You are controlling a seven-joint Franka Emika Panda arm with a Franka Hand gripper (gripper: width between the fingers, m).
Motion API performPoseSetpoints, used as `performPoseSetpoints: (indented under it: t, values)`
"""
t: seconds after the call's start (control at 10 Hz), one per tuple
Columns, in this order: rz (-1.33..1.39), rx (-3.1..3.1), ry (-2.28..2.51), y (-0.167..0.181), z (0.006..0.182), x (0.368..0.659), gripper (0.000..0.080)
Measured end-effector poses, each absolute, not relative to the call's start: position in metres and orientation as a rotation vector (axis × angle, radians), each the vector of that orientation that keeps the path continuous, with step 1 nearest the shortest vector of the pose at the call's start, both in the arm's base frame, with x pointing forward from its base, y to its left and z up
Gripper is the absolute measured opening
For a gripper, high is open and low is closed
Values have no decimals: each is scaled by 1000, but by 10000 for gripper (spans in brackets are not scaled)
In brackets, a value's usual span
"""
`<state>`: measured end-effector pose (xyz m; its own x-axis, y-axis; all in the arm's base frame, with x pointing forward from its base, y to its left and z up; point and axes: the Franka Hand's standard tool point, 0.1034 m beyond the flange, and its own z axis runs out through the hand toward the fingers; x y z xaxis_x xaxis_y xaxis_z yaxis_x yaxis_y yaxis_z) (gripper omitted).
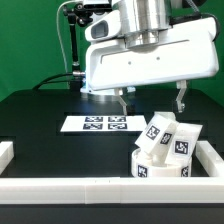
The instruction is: Assemble stool
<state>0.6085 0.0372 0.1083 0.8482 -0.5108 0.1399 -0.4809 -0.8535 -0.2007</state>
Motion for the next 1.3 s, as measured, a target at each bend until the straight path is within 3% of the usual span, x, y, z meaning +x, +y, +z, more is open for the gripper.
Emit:
performPoseSetpoints:
  t: [0.7, 1.3]
  values:
    - [-181, -2521, 1467, 42, 106, 606, 649]
    - [-147, -2547, 1453, 48, 89, 591, 649]
